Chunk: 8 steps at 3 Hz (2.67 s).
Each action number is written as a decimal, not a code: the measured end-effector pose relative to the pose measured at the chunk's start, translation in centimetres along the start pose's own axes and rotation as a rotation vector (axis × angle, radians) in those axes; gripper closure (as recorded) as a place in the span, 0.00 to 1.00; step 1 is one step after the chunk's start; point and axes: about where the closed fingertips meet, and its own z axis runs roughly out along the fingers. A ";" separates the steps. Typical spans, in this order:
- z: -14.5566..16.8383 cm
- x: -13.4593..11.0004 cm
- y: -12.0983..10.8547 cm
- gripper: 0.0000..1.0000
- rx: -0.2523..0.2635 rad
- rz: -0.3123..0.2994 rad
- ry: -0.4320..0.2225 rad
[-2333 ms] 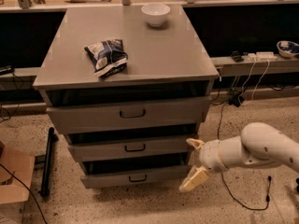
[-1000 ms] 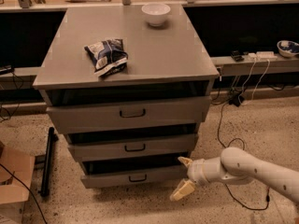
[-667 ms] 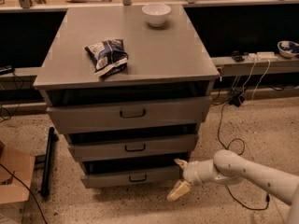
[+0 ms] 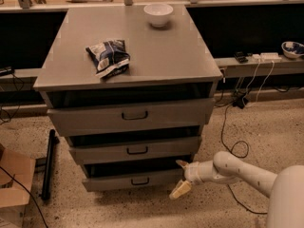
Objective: Open bottom drawer
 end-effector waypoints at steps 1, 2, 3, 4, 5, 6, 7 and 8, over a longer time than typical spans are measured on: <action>2.1 1.1 -1.9 0.00 0.008 0.026 0.004; 5.4 3.1 -4.6 0.00 0.006 0.047 0.023; 7.6 4.9 -6.9 0.00 0.013 0.060 0.046; 10.2 6.7 -9.2 0.03 -0.019 0.063 0.073; 11.3 7.7 -9.3 0.26 -0.062 0.077 0.107; 11.1 7.9 -9.2 0.55 -0.068 0.082 0.119; 11.3 9.2 -5.3 0.43 -0.123 0.122 0.155; 11.4 9.2 -4.4 0.20 -0.135 0.131 0.160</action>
Offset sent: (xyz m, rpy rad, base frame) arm 0.0780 0.0188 -0.1098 -0.0427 0.0586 -0.0465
